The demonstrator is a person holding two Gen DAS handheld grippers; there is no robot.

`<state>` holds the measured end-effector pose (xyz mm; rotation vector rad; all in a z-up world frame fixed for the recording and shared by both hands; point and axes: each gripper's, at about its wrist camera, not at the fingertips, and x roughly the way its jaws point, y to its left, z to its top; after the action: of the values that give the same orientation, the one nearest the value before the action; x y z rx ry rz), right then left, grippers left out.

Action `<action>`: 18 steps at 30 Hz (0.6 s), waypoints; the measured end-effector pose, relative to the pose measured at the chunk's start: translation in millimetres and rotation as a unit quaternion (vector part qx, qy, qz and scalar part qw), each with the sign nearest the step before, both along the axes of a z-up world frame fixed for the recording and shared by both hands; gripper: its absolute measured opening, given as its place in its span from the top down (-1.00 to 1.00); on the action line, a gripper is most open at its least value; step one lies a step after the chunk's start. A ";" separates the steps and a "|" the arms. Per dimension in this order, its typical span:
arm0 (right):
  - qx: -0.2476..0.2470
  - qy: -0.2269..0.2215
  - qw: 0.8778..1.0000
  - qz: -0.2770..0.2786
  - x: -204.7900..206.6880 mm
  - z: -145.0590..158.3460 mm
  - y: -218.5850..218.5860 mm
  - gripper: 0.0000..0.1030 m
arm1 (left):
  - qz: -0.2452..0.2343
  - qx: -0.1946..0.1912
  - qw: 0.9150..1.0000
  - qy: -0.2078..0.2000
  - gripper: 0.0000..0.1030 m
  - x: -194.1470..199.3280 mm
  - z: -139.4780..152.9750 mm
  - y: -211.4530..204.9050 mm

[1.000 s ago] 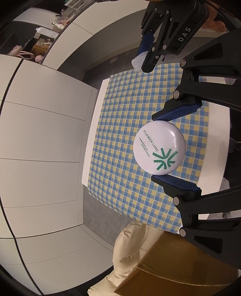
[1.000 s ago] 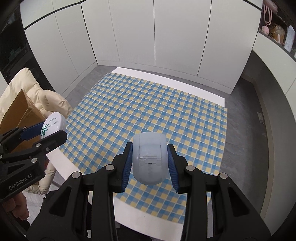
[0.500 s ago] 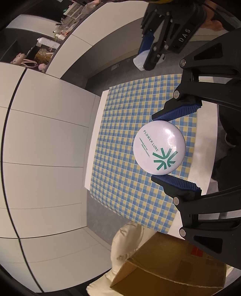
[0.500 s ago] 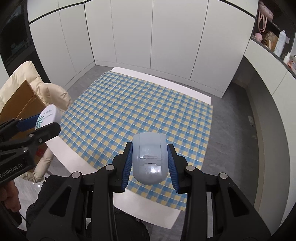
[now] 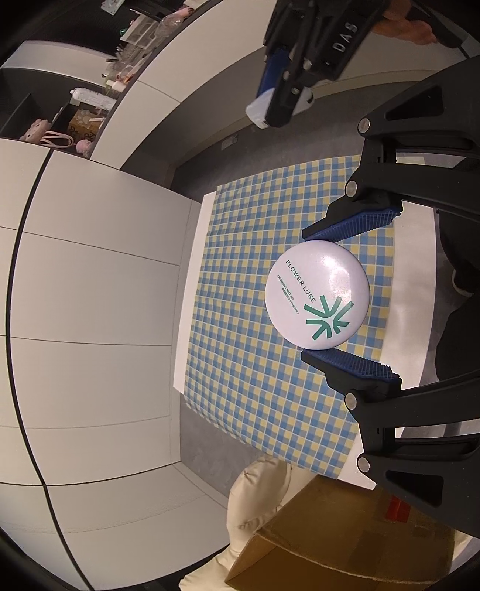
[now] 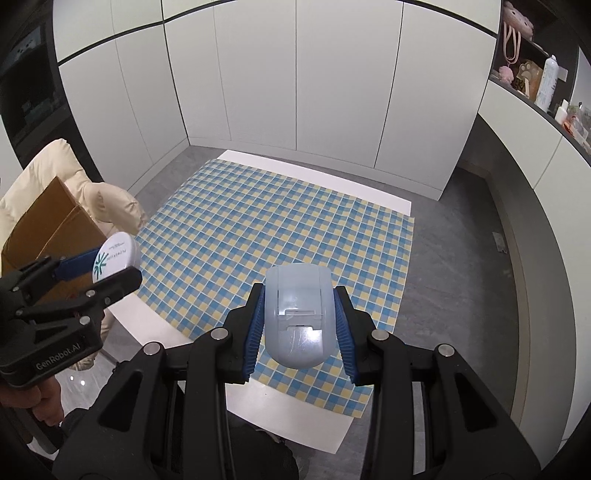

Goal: Organize objects
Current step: 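Lift the white compact with the left gripper while the right lifts the grey case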

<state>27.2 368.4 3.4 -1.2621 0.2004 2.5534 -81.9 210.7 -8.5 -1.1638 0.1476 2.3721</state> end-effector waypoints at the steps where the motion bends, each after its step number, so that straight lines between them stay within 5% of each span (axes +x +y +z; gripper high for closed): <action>1: -0.003 0.001 1.000 -0.003 -0.3 -0.3 2.0 0.27 | -0.001 -0.003 1.000 -0.001 -0.11 -0.6 -2.4 0.0; 18: 0.004 0.009 1.000 -0.018 -10.3 -0.9 11.6 0.27 | -0.010 0.019 1.000 0.011 -0.11 -12.5 -6.0 -4.0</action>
<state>16.9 380.0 2.5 -1.2212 0.2157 2.5333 -94.4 206.7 -14.5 -1.1130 0.1196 2.3607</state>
